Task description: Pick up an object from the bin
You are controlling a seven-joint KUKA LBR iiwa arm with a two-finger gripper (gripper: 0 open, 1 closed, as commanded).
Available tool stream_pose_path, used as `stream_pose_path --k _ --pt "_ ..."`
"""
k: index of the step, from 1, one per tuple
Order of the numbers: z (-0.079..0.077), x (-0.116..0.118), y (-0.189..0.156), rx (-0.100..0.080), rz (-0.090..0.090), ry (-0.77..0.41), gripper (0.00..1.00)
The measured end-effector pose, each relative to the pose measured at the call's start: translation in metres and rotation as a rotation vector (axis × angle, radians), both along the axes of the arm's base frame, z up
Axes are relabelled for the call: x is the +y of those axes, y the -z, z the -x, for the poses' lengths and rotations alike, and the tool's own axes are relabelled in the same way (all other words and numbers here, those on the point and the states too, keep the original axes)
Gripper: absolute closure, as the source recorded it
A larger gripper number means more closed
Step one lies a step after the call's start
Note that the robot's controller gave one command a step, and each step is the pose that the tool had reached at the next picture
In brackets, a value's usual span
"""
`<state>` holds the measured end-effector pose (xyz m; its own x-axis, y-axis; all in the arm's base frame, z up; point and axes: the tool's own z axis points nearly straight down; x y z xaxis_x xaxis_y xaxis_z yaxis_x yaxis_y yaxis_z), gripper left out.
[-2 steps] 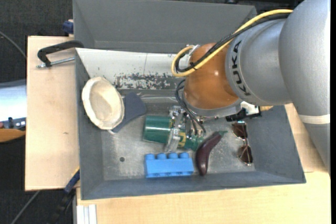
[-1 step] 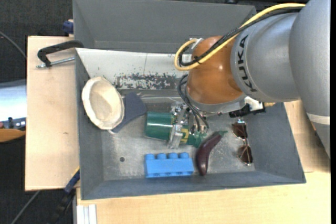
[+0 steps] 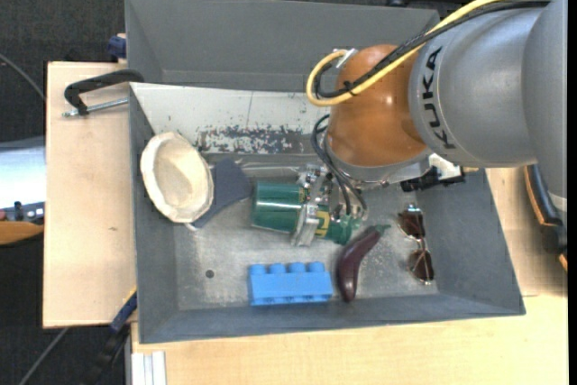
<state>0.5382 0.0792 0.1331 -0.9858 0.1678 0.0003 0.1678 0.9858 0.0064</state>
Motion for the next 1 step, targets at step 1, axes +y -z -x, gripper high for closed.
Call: stream_pose_path --k 1 --pt "-0.0015 0.0002 -0.0260 -0.007 -0.001 0.000 1.00"
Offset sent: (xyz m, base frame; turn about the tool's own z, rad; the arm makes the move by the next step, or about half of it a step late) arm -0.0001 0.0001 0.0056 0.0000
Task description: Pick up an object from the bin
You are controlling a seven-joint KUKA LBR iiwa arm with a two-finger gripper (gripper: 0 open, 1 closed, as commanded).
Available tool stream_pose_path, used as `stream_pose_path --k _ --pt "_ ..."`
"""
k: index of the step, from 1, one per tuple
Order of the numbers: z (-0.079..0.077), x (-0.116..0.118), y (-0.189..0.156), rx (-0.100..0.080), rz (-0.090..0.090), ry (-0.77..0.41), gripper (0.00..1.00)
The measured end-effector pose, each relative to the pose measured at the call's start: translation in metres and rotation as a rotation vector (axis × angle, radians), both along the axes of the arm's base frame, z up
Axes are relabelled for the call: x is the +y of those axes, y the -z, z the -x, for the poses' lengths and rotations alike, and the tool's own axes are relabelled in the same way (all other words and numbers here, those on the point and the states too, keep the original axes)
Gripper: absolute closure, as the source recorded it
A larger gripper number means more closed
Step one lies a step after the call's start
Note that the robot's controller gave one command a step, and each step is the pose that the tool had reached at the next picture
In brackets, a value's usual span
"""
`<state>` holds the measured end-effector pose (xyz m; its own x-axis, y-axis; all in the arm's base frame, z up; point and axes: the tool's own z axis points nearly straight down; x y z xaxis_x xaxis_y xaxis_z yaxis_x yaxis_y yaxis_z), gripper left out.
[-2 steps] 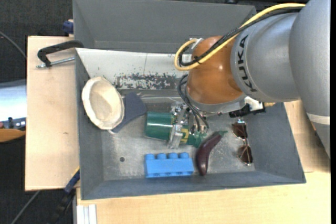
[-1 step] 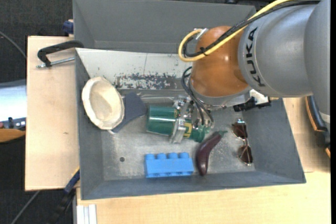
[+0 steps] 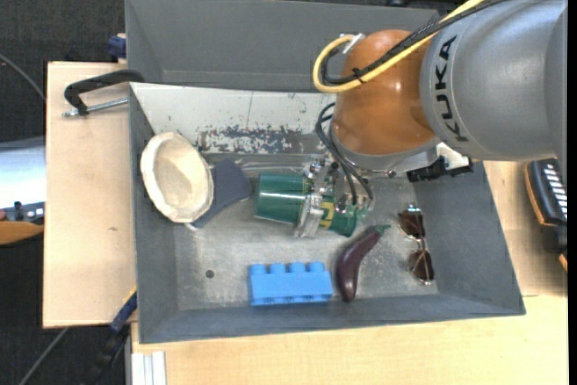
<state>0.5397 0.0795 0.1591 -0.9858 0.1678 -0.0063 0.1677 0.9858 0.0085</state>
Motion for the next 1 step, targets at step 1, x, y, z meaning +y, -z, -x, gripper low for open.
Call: stream_pose_path --k 1 --pt "-0.0008 0.0001 -0.0104 -0.004 -0.001 0.000 1.00"
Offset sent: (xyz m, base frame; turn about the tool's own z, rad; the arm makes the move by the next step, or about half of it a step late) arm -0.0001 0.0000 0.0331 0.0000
